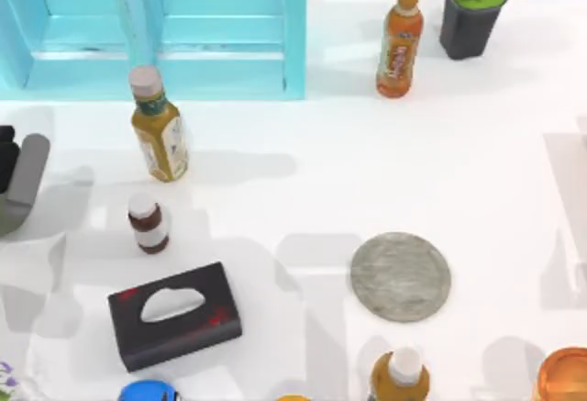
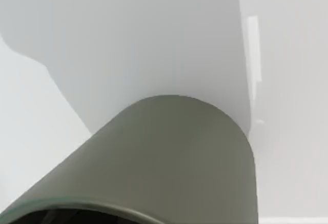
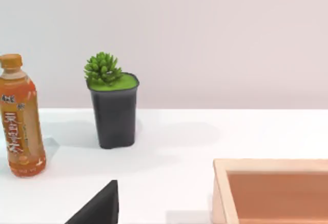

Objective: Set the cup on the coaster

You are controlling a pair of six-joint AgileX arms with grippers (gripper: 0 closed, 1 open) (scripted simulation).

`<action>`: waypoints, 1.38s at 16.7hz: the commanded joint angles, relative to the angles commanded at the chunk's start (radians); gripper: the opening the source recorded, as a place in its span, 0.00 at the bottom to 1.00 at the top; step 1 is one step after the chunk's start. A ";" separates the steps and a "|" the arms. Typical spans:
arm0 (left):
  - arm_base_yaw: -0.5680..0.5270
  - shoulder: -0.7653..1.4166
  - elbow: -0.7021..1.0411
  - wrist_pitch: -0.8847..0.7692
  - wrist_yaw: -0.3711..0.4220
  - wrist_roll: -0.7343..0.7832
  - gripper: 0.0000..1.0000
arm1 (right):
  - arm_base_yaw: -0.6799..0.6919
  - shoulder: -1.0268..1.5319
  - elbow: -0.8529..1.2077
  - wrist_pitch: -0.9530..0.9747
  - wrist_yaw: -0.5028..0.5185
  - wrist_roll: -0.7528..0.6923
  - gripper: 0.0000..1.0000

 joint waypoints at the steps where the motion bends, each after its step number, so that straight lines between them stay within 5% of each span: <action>1: 0.000 0.000 0.000 0.000 0.000 0.000 0.92 | 0.000 0.000 0.000 0.000 0.000 0.000 1.00; 13: 0.000 0.000 0.000 0.000 0.000 0.000 0.02 | 0.000 0.000 0.000 0.000 0.000 0.000 1.00; 23: -0.001 -0.002 0.000 0.000 0.000 0.001 0.00 | 0.000 0.000 0.000 0.000 0.000 0.000 1.00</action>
